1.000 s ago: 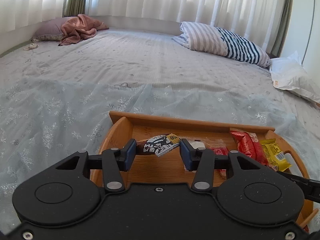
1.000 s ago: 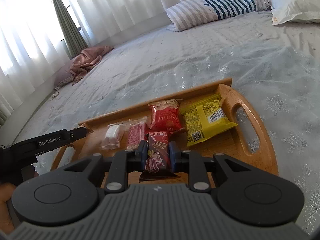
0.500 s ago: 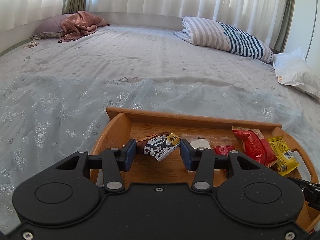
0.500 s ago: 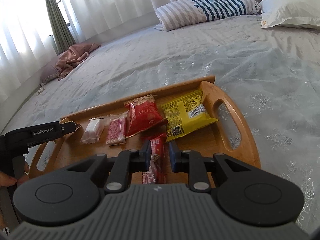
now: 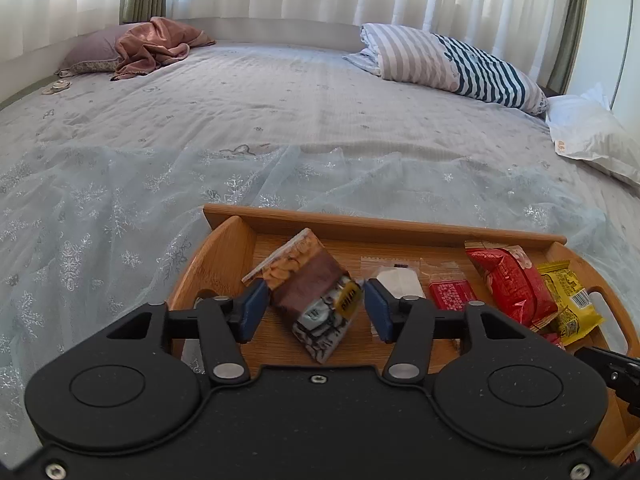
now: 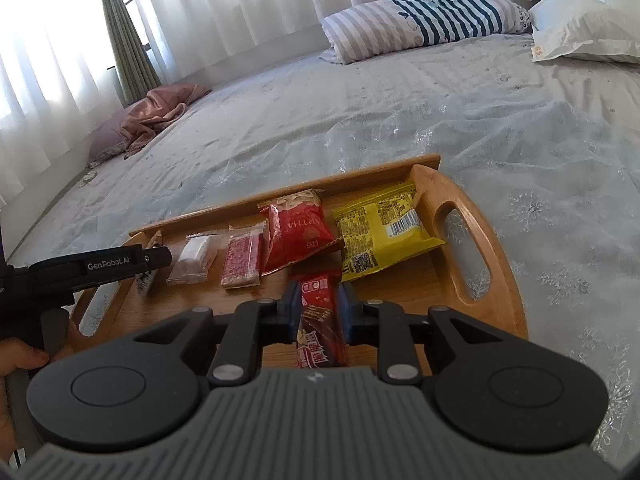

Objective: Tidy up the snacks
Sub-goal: 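Lower both packets onto the tray and open both tools, then withdraw both open tools from the tray back over the snack pile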

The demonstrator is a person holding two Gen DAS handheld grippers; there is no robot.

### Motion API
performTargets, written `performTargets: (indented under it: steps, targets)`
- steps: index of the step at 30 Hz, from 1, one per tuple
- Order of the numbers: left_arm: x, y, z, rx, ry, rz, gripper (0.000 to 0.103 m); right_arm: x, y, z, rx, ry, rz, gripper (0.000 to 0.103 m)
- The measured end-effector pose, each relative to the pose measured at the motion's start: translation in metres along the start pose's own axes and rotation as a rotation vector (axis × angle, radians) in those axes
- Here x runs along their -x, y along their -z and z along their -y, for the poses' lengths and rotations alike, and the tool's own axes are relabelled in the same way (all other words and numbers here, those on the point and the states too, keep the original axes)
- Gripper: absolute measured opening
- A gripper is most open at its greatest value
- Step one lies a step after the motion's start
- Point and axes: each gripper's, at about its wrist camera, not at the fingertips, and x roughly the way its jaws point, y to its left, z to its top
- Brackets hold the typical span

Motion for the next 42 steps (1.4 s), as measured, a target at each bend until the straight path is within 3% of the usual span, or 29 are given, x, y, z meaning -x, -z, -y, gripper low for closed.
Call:
performTargets:
  steps: [1, 3, 5, 8, 21, 25, 29, 42]
  targets:
    - [0.000, 0.000, 0.000, 0.001, -0.005, 0.001, 0.064, 0.002, 0.000, 0.000, 0.003, -0.004, 0.004, 0.031]
    - [0.004, -0.001, -0.002, 0.007, -0.012, 0.007, 0.079, 0.005, 0.001, -0.001, 0.014, -0.011, 0.014, 0.042]
    - [0.010, -0.001, -0.003, 0.009, -0.013, 0.014, 0.080, 0.009, 0.002, -0.001, 0.026, -0.011, 0.025, 0.050]
    - [0.021, 0.001, -0.004, -0.002, 0.000, 0.020, 0.085, 0.017, 0.004, -0.002, 0.042, -0.020, 0.043, 0.053]
    - [0.106, 0.029, 0.002, -0.049, 0.113, 0.103, 0.089, 0.064, 0.023, -0.015, 0.189, -0.039, 0.145, 0.087]
    - [0.132, 0.040, 0.005, -0.055, 0.135, 0.133, 0.090, 0.076, 0.029, -0.017, 0.221, -0.034, 0.168, 0.091]
    - [0.151, 0.052, 0.007, -0.066, 0.154, 0.143, 0.091, 0.085, 0.036, -0.014, 0.225, -0.038, 0.185, 0.102]
    - [0.196, 0.082, 0.021, -0.130, 0.166, 0.184, 0.094, 0.107, 0.051, 0.006, 0.189, -0.012, 0.213, 0.103]
